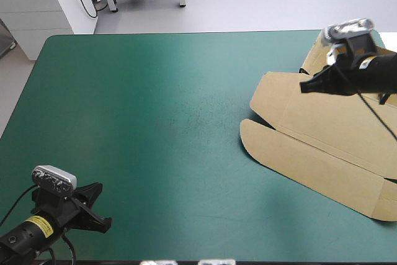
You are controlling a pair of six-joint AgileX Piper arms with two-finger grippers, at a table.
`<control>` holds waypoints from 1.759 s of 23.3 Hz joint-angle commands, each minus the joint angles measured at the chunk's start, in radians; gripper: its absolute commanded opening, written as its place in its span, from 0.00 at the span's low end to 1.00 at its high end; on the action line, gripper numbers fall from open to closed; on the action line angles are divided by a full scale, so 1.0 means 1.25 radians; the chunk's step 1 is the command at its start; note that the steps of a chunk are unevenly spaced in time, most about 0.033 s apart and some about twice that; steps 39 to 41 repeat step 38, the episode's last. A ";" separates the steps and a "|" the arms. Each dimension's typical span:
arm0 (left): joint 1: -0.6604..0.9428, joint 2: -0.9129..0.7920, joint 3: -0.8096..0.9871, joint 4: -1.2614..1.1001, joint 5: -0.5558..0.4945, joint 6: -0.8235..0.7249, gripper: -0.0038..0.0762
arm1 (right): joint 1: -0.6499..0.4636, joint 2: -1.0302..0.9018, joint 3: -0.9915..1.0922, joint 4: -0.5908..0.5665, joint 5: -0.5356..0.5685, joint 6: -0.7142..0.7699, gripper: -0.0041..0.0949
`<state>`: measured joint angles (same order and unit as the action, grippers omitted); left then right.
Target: Fold the box
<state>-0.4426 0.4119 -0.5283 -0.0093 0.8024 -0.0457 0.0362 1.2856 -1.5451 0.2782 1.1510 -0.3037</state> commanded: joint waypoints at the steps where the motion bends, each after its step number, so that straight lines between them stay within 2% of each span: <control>1: -0.004 0.008 -0.021 -0.006 -0.029 -0.005 0.04 | 0.102 -0.126 0.143 -0.037 -0.142 -0.016 0.04; 7: -0.004 0.008 -0.021 -0.006 -0.034 0.008 0.04 | 0.122 -0.305 0.404 -0.046 -0.310 -0.016 0.02; 13: -0.004 0.008 -0.021 -0.056 -0.034 0.073 0.04 | 0.122 -0.494 0.642 -0.046 -0.409 -0.016 0.02; 16: -0.004 0.008 -0.009 -0.129 -0.040 0.164 0.04 | 0.122 -0.663 0.788 -0.046 -0.460 0.004 0.02; 18: -0.004 0.006 0.017 -0.154 -0.046 0.175 0.04 | 0.122 -0.773 0.847 -0.046 -0.489 0.017 0.02; 21: -0.004 -0.030 0.043 -0.155 -0.056 0.175 0.04 | 0.122 -0.912 0.879 -0.050 -0.472 0.026 0.02; 25: -0.004 -0.141 0.075 -0.156 -0.072 0.175 0.04 | 0.122 -0.991 0.889 -0.052 -0.418 0.037 0.02; 30: -0.004 -0.257 0.077 -0.157 -0.078 0.162 0.04 | 0.122 -0.997 0.889 -0.053 -0.392 0.040 0.02; 41: -0.004 -0.265 0.077 -0.157 -0.080 0.162 0.04 | 0.122 -0.997 0.889 -0.053 -0.392 0.040 0.02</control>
